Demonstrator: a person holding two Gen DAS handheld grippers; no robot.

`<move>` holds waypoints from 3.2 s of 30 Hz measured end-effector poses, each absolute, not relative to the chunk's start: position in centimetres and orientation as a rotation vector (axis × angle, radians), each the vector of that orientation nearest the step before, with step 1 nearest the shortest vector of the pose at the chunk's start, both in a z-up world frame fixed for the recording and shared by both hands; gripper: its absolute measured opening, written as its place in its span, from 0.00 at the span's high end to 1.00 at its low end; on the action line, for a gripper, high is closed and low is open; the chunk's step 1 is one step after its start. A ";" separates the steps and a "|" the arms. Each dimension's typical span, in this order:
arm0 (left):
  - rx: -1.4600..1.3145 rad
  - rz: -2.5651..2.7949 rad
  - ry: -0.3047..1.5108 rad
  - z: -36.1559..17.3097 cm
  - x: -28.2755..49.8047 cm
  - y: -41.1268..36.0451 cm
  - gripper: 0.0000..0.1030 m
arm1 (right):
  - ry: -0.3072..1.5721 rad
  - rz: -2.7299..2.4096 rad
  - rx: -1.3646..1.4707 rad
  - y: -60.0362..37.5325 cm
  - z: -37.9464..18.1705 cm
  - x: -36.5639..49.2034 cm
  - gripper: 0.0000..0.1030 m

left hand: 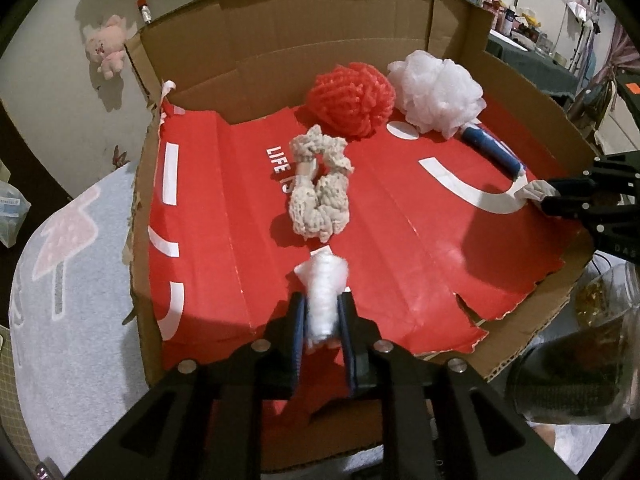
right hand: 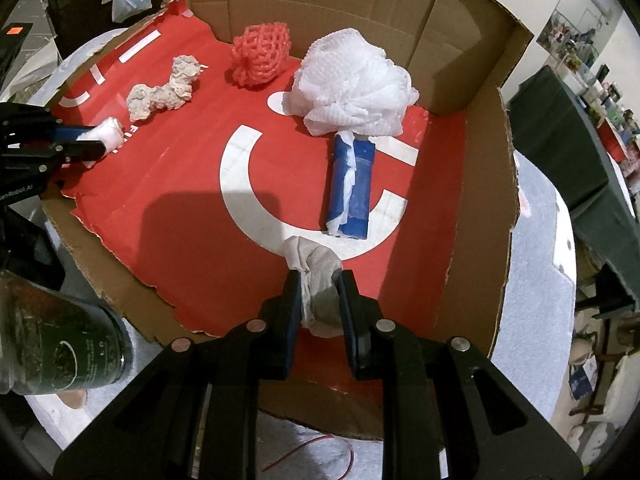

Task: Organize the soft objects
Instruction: 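Carry the white roll and crumpled cloth into the box and open both tools, then withdraw both tools from the box back toward the table items, then grasp the black fuzzy pom with the left tool while the right tool grasps the beige sponge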

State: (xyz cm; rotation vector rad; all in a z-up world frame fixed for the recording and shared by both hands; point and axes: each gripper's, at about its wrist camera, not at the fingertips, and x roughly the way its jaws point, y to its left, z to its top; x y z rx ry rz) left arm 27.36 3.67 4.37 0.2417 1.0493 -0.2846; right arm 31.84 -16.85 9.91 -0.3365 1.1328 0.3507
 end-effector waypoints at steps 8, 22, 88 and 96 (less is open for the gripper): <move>0.243 -0.304 1.045 4.4 27.1 3.3 0.71 | 1.139 0.358 -0.339 -16.6 9.6 31.9 0.79; 0.187 -0.333 0.922 7.7 24.0 3.7 0.33 | 1.069 0.359 -0.286 -17.4 12.4 29.9 0.31; 0.036 -0.175 0.725 2.9 4.5 4.7 0.14 | 0.769 0.456 0.010 -12.0 9.0 10.7 0.16; 0.041 -0.250 0.767 2.4 5.3 4.7 0.35 | 0.823 0.532 -0.034 -9.8 8.1 11.8 0.17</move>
